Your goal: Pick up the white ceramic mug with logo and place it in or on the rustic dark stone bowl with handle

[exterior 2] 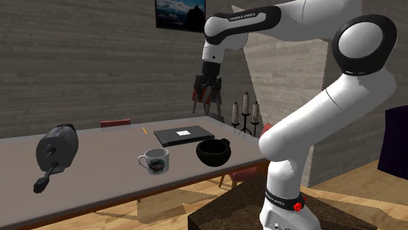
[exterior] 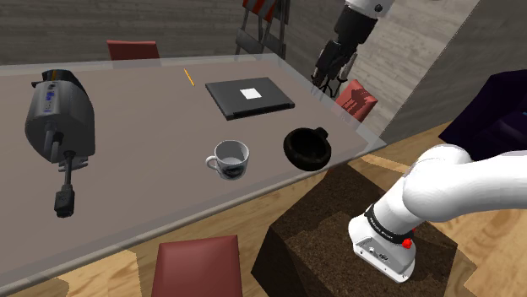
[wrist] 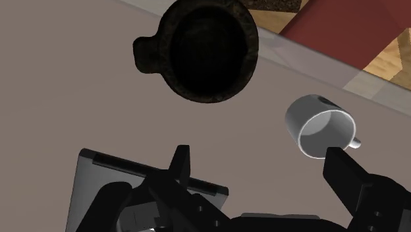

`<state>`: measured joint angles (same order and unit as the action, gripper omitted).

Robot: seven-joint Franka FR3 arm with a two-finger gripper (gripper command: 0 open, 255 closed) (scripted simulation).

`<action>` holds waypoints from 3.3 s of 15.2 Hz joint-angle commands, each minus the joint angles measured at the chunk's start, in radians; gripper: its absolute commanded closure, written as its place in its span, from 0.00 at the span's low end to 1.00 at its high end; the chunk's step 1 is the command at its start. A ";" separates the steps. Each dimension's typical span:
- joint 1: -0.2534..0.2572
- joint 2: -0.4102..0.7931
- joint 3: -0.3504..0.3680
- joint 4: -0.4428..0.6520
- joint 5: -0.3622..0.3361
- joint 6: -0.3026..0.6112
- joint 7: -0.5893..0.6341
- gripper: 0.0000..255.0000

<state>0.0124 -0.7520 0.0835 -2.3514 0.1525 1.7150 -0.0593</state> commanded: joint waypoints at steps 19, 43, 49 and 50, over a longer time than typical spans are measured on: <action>0.029 0.574 0.309 -0.015 -0.022 0.547 0.299 0.00; 0.029 0.689 0.331 -0.039 -0.071 0.676 0.346 1.00; 0.029 0.661 0.328 -0.023 -0.059 0.634 0.338 1.00; 0.030 0.652 0.327 -0.017 -0.055 0.619 0.335 1.00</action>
<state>0.0403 -0.0888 0.4101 -2.3688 0.0919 2.3461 0.2769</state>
